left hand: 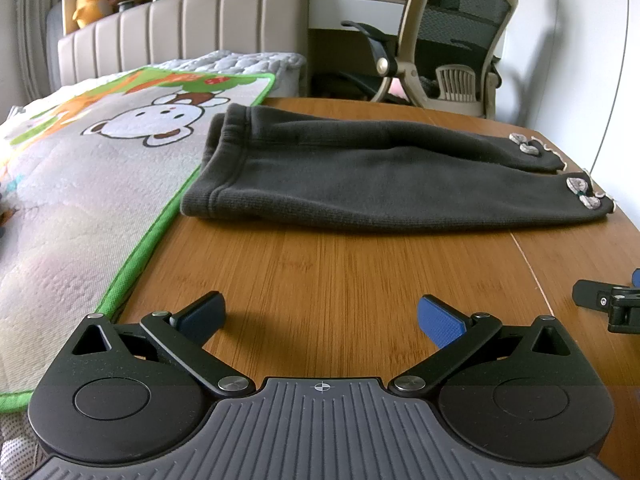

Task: Fold clothes

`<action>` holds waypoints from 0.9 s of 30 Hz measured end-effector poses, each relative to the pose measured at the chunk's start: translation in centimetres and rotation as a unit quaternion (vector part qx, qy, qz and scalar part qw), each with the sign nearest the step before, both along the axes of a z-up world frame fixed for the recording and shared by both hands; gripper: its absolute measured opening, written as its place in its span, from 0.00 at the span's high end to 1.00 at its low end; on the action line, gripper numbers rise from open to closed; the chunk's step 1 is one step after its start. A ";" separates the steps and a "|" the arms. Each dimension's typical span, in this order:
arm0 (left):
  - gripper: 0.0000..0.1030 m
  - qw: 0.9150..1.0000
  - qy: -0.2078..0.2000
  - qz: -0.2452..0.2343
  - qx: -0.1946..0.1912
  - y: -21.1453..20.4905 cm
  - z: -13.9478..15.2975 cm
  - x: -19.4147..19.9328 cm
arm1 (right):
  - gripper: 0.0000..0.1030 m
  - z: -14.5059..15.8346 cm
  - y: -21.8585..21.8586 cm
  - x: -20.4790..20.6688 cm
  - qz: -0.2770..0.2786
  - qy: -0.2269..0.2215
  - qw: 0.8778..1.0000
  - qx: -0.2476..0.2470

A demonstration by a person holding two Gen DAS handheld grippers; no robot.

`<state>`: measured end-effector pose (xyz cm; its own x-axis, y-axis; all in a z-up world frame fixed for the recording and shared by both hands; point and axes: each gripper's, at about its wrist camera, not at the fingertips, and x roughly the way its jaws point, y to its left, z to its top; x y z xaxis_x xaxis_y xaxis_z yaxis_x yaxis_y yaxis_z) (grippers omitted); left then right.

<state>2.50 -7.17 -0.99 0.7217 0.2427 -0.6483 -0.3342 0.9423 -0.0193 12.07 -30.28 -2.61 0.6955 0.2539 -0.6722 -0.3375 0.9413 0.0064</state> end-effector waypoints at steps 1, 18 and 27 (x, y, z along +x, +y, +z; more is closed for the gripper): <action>0.00 1.000 0.000 0.000 -0.001 0.0 0.0 0.0 | 0.00 0.0 0.0 0.0 0.000 0.000 1.000 0.000; 0.00 1.000 0.006 -0.006 0.002 0.1 0.0 0.2 | 0.00 0.0 -0.2 0.3 0.014 0.002 1.000 0.001; 0.00 0.999 0.025 -0.036 0.003 0.6 0.2 0.5 | 0.00 0.3 -1.0 0.7 0.081 0.010 0.995 0.050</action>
<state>2.95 -6.60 -0.76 0.7049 0.1953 -0.6819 -0.2653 0.9642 0.0018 12.77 -31.31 -2.29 0.6263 0.4274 -0.6520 -0.4832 0.8691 0.1056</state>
